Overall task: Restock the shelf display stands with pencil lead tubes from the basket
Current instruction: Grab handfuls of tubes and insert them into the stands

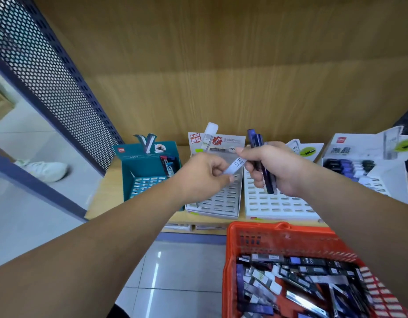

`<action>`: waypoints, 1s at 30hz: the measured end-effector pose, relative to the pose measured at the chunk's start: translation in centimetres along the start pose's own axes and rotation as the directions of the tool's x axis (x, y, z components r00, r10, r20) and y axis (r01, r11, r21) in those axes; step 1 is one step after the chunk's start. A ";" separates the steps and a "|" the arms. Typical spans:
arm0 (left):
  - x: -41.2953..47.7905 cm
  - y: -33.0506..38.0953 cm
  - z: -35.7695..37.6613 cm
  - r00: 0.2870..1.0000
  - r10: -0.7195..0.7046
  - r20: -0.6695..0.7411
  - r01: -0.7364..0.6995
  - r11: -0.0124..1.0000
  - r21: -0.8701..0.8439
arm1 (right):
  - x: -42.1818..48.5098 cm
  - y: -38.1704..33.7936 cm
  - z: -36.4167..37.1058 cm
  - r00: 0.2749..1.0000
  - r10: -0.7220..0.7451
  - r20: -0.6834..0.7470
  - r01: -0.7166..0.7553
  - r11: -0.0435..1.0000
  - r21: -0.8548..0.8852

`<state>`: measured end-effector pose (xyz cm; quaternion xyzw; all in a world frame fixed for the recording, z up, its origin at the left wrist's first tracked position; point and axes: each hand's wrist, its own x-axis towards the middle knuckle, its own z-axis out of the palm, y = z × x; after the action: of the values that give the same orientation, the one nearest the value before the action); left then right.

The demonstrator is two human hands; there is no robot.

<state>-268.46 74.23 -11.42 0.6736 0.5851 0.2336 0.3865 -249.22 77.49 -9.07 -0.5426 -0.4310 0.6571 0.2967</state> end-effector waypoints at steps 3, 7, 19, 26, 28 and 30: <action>-0.7 1.9 0.3 0.999 -0.028 0.041 0.033 0.993 -0.113 | -1.6 -0.5 -1.5 0.998 -0.061 -0.007 0.060 0.995 -0.083; -1.9 4.2 1.6 0.999 -0.009 0.042 0.017 0.979 -0.203 | -4.0 -1.2 -3.7 0.987 -0.153 -0.040 0.141 0.967 -0.214; 1.4 4.6 9.8 0.983 -0.157 0.096 0.165 0.982 -0.088 | -6.9 -0.3 -10.1 0.902 -0.339 -0.266 0.081 0.740 -0.668; 4.4 1.4 12.6 0.970 -0.188 0.152 0.181 0.982 0.057 | -4.3 3.1 -13.0 0.909 -0.356 -0.214 0.027 0.565 -0.824; 4.7 0.8 13.1 0.974 -0.182 0.138 0.172 0.982 0.079 | -4.0 3.8 -13.8 0.917 -0.336 -0.214 0.039 0.610 -0.791; 5.1 1.1 13.8 0.983 -0.151 0.108 0.140 0.985 0.104 | -3.9 3.8 -15.0 0.920 -0.318 -0.232 0.033 0.650 -0.760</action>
<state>-256.18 75.75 -19.39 0.6591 0.6202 0.1370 0.4028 -233.45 76.08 -11.26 -0.6767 -0.6529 0.2863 0.1837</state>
